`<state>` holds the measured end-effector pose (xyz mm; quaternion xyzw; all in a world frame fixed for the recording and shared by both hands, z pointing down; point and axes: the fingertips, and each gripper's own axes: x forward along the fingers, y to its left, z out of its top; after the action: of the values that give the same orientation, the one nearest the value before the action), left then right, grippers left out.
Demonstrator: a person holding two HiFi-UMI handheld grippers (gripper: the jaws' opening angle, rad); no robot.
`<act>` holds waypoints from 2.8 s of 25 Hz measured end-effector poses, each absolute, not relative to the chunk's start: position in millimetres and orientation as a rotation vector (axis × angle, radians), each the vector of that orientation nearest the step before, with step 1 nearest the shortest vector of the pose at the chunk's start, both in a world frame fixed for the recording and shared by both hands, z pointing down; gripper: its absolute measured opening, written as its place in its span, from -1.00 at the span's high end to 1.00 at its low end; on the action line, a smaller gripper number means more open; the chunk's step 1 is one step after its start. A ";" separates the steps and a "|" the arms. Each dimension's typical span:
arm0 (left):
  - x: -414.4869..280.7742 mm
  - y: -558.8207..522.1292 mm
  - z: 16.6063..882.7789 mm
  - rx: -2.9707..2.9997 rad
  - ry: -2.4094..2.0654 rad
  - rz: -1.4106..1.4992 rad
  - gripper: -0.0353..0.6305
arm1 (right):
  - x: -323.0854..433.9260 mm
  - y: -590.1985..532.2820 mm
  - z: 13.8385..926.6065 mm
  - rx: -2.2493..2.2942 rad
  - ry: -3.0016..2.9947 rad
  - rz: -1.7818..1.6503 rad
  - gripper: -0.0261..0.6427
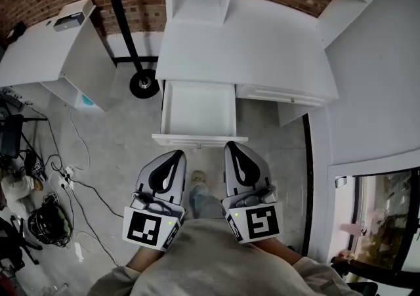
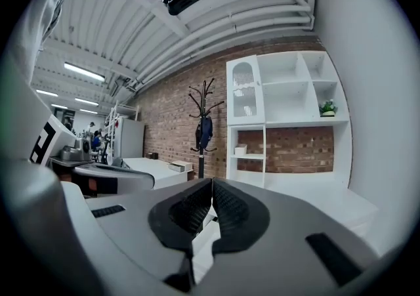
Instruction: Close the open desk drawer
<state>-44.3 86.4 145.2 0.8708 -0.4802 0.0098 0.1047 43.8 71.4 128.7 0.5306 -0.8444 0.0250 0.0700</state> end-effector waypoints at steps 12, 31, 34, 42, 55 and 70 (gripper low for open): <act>-16.9 35.0 155.6 2.577 -1.430 0.033 0.84 | 66.8 7.4 160.2 1.540 -2.596 0.241 0.84; -10.5 -4.7 227.3 2.538 -1.228 0.104 0.84 | 62.7 -17.6 233.3 1.518 -2.451 0.365 0.84; -10.6 -15.6 250.1 2.547 -1.177 0.117 0.84 | 55.2 -23.6 256.7 1.484 -2.436 0.369 0.84; -18.1 -27.8 292.7 2.588 -1.099 0.134 0.84 | 41.7 -38.8 284.5 1.568 -2.461 0.396 0.84; -19.6 -24.4 355.2 2.583 -1.002 0.159 0.84 | 31.8 -27.3 351.9 1.469 -2.420 0.388 0.84; -18.8 -9.1 422.4 2.574 -0.907 0.271 0.84 | 22.3 -18.5 424.5 1.369 -2.399 0.430 0.84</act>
<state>-18.8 -9.1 422.4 0.9200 -0.3240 0.0968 0.1982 22.3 -18.5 424.5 0.4823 -0.8454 0.1514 0.1722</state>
